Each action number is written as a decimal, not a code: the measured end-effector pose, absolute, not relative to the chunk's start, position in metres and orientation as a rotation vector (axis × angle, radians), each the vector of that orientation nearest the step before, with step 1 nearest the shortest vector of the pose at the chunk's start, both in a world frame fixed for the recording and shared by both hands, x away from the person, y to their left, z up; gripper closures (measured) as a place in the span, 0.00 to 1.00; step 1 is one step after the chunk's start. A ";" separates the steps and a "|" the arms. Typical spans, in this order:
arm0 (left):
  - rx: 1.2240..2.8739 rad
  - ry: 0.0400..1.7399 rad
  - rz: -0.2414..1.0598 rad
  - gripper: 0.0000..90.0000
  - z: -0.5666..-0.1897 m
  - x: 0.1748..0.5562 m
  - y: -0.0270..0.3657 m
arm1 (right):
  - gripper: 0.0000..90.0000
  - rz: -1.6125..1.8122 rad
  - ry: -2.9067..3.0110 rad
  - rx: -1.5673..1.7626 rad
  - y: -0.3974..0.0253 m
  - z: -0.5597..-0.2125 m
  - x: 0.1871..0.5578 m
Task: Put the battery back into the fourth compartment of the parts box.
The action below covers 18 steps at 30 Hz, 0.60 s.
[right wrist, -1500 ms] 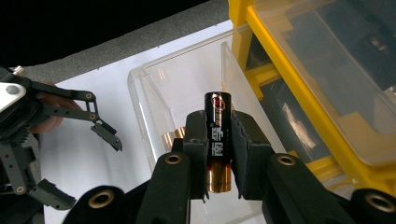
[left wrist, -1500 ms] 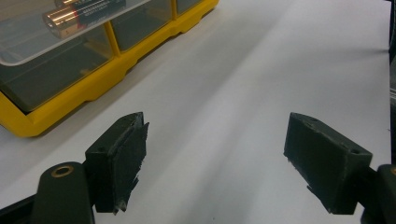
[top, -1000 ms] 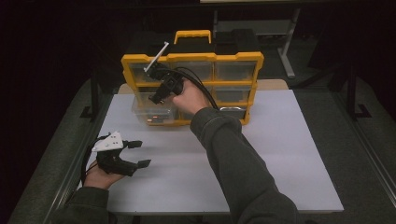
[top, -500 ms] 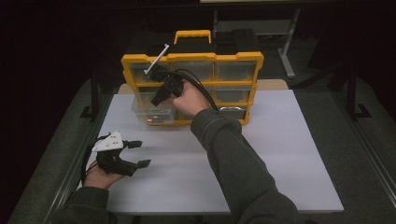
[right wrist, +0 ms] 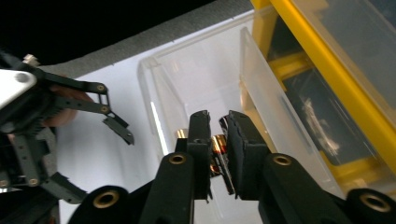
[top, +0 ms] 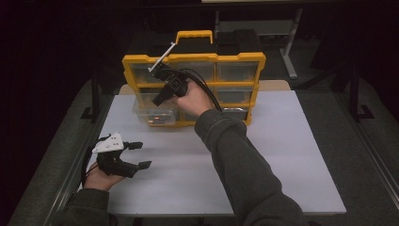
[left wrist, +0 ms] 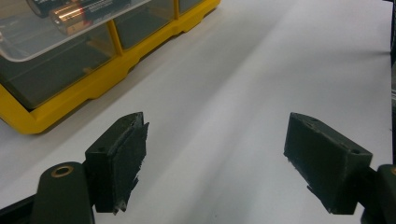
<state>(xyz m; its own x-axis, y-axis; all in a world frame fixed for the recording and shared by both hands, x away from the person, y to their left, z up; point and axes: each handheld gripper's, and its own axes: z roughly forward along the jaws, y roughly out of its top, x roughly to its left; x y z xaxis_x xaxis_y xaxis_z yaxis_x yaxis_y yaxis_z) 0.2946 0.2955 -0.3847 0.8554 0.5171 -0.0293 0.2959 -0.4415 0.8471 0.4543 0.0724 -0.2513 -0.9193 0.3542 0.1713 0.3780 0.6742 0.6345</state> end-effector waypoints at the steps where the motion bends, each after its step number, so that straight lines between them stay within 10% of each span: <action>1: 2.056 0.593 0.289 0.23 -0.385 0.295 0.296 | 0.91 -1.095 -2.843 -0.608 0.072 -0.250 0.453; 18: 2.070 0.591 0.295 0.23 -0.386 0.295 0.296 | 0.99 -1.110 -2.820 -0.542 0.066 -0.238 0.440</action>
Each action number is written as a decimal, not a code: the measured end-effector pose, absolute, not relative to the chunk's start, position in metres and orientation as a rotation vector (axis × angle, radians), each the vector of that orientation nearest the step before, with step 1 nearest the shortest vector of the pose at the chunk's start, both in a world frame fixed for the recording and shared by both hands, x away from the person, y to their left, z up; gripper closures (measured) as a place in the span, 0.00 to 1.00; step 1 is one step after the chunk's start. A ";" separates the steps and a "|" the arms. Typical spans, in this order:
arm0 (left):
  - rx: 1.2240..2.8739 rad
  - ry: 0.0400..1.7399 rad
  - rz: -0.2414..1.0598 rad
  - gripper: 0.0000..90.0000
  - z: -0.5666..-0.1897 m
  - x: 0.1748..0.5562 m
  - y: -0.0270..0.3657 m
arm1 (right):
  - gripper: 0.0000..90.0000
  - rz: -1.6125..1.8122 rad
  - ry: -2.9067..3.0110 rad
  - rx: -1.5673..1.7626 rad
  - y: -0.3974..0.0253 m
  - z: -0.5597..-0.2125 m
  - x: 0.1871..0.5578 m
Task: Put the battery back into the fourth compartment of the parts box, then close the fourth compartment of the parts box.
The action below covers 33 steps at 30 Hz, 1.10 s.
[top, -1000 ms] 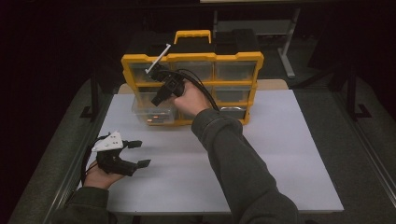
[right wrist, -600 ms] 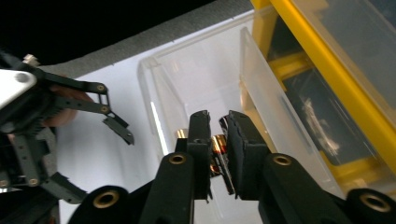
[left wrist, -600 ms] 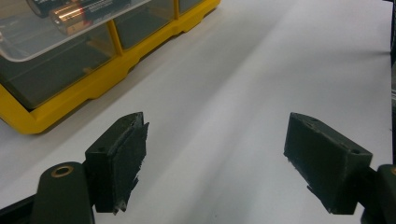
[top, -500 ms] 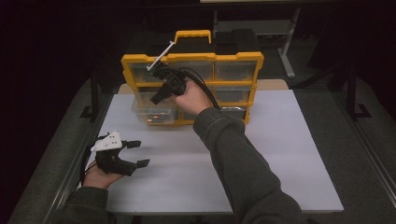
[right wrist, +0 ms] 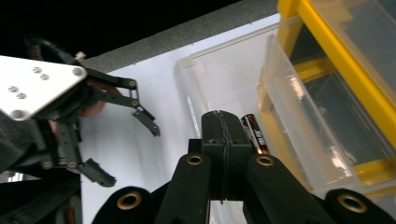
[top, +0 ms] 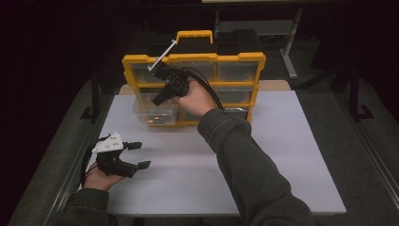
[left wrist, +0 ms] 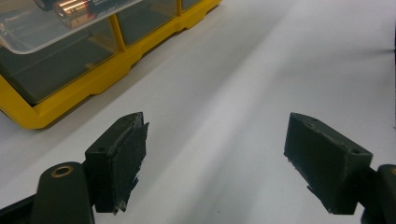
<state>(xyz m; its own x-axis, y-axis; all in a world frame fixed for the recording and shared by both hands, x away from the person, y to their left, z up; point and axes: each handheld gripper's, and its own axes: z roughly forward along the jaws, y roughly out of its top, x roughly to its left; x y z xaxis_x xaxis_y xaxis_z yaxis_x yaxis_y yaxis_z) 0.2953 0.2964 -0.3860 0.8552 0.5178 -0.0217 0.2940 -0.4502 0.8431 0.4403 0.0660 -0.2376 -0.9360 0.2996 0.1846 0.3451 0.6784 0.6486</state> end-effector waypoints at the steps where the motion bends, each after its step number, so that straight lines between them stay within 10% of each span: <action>1: 2.069 0.593 0.294 0.23 -0.386 0.295 0.296 | 0.99 -1.111 -2.820 -0.544 0.066 -0.237 0.439; 33: 2.072 0.599 0.298 0.23 -0.386 0.294 0.297 | 0.99 -1.105 -2.797 -0.430 0.067 -0.250 0.406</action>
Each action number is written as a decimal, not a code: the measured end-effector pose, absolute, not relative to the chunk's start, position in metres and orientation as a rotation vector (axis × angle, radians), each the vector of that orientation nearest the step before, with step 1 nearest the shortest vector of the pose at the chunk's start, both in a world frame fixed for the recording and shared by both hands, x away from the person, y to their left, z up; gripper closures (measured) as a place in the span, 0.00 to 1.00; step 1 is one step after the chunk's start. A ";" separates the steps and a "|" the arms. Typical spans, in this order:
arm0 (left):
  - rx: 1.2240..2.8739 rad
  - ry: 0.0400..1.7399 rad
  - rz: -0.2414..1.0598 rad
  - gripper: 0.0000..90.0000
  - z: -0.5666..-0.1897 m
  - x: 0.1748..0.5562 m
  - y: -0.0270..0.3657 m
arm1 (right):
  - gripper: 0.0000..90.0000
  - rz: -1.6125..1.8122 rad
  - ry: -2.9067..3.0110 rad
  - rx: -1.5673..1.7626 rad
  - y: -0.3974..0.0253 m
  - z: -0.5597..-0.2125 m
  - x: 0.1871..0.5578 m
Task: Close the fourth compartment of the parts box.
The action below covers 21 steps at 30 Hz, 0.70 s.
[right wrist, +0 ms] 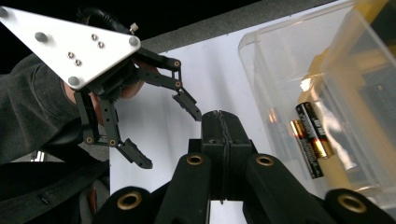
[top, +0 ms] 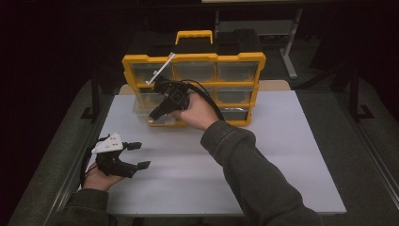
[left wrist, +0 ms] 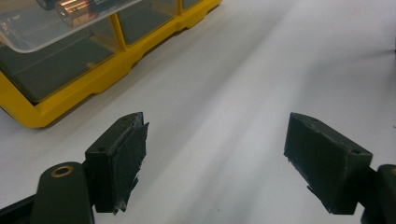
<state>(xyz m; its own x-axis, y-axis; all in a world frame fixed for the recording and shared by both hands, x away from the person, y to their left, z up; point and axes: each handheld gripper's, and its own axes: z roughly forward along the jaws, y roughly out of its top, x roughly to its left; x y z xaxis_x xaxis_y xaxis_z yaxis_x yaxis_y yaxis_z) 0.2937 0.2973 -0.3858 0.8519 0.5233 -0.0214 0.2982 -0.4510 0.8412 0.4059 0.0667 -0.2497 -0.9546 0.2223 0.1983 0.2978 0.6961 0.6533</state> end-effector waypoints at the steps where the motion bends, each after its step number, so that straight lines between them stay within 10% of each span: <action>1: 2.073 0.598 0.299 0.23 -0.386 0.294 0.297 | 0.99 -1.102 -2.794 -0.429 0.067 -0.251 0.405; 21: 2.083 0.587 0.307 0.23 -0.385 0.293 0.298 | 0.99 -1.078 -2.804 -0.430 0.068 -0.267 0.401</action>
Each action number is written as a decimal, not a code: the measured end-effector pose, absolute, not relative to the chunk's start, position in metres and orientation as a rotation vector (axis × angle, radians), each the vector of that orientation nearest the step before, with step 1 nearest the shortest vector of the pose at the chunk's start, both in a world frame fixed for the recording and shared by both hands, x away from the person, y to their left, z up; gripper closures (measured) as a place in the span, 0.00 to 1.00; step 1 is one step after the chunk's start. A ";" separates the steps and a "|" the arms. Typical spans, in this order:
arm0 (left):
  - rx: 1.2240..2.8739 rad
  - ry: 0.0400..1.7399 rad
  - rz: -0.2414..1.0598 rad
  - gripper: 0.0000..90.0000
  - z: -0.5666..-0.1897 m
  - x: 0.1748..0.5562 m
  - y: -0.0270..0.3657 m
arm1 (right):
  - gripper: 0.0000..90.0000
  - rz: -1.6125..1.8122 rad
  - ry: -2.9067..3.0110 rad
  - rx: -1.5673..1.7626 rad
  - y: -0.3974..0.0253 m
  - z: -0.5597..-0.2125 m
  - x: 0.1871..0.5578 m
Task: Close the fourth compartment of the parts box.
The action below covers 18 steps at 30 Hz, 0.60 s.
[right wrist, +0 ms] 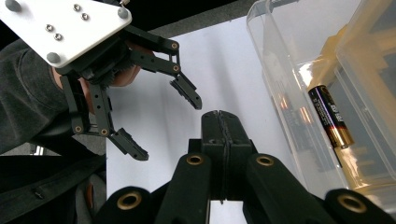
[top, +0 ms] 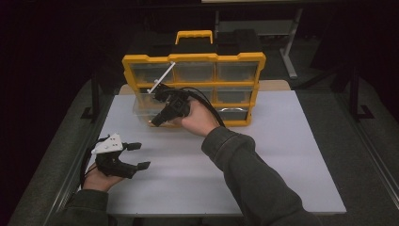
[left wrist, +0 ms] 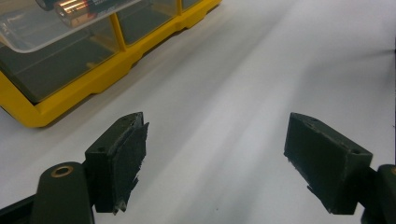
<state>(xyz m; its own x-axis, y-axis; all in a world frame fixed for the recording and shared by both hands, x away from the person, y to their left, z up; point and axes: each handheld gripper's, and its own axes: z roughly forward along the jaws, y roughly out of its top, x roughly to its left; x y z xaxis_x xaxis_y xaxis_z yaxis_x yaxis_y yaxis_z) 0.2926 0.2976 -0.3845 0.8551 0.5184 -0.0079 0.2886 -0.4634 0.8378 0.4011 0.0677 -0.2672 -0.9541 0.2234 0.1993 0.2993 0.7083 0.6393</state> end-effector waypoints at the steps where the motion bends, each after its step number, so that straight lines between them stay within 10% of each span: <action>1: 2.084 0.590 0.305 0.23 -0.385 0.292 0.297 | 0.99 -1.083 -2.802 -0.426 0.068 -0.267 0.401; 18: 2.083 0.585 0.305 0.23 -0.386 0.292 0.296 | 0.99 -1.072 -2.837 -0.435 0.071 -0.275 0.401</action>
